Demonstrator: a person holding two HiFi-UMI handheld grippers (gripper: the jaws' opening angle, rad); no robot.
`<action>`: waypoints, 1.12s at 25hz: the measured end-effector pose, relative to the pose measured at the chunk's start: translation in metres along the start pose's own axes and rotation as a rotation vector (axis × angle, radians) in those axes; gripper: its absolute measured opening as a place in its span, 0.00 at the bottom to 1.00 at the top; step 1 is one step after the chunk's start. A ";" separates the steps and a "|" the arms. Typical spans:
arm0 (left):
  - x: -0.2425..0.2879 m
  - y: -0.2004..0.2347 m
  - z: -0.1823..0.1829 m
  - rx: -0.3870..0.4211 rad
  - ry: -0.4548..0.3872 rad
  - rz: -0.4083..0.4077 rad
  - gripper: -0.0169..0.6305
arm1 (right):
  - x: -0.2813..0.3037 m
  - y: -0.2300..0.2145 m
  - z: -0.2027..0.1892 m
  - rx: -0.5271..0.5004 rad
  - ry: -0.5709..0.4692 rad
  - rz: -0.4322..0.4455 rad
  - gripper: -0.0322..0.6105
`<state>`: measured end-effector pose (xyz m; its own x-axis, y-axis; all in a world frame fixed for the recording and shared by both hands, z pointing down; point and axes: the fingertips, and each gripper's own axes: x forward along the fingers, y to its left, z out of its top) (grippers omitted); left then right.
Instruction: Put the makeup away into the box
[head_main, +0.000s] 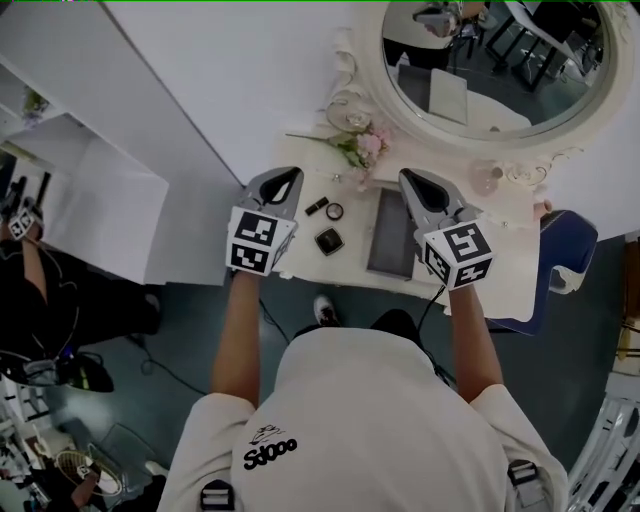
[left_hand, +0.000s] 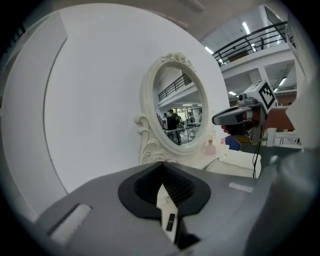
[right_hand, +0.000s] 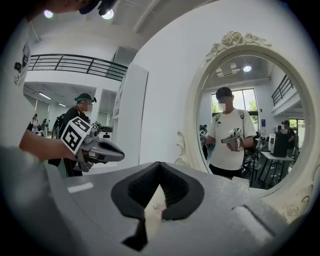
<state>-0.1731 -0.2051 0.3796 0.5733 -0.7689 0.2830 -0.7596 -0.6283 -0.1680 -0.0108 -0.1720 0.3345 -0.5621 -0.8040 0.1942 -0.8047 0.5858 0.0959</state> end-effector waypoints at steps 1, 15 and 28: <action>0.005 -0.001 -0.008 -0.021 0.025 -0.014 0.05 | 0.003 -0.002 -0.006 0.004 0.014 0.004 0.05; 0.066 -0.023 -0.137 -0.162 0.335 -0.105 0.10 | 0.031 -0.012 -0.096 0.093 0.216 0.070 0.05; 0.112 -0.038 -0.253 -0.116 0.592 -0.273 0.27 | 0.026 -0.015 -0.146 0.158 0.326 -0.002 0.05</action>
<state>-0.1575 -0.2371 0.6566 0.5097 -0.3679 0.7777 -0.6577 -0.7494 0.0765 0.0144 -0.1861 0.4809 -0.4908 -0.7152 0.4975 -0.8396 0.5409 -0.0507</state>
